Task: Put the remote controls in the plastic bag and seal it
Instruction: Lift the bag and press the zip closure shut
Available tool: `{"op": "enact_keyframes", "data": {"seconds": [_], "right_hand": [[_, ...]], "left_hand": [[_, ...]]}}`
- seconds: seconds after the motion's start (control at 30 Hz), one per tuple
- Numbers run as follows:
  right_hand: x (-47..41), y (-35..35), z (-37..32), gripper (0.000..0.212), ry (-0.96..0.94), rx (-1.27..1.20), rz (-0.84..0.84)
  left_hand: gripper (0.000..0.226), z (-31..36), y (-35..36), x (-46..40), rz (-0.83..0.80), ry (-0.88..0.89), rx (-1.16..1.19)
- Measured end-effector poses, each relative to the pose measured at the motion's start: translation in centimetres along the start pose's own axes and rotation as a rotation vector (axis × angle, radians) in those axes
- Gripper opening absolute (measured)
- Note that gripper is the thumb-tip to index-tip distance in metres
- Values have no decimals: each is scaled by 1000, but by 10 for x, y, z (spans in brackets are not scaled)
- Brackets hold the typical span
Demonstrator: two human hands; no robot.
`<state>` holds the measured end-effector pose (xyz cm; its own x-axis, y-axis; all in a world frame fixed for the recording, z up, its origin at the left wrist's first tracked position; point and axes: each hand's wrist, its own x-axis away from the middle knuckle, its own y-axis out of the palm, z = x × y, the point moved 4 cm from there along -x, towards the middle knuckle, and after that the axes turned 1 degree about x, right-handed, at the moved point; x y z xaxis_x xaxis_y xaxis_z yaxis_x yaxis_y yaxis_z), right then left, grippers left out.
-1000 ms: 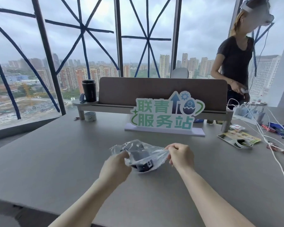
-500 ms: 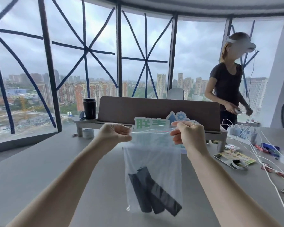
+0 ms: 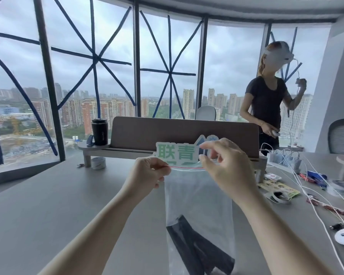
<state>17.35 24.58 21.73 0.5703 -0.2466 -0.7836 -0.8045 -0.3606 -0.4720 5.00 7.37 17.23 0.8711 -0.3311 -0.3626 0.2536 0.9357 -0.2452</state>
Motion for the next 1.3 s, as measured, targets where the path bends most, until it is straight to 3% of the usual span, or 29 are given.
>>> {"op": "enact_keyframes", "data": {"seconds": [0.1, 0.3, 0.67, 0.87, 1.17, 1.3], "right_hand": [[-11, 22, -13, 31, -87, 77, -309], [-28, 30, -10, 14, 44, 42, -529], [-37, 27, -12, 12, 134, 42, -593], [-38, 25, -16, 13, 85, 104, -589], [-36, 33, -21, 12, 8, 108, -538], [-31, 37, -24, 12, -29, 177, -524]], "left_hand": [[3, 14, 10, -2, -39, 29, -25], [5, 27, 14, -5, -68, 76, -60], [2, 30, 18, -9, -127, 39, -66], [3, 33, 19, -10, -146, 43, -57], [7, 33, 16, -12, -97, 64, 4], [15, 29, 16, -14, -17, 122, -93]]}}
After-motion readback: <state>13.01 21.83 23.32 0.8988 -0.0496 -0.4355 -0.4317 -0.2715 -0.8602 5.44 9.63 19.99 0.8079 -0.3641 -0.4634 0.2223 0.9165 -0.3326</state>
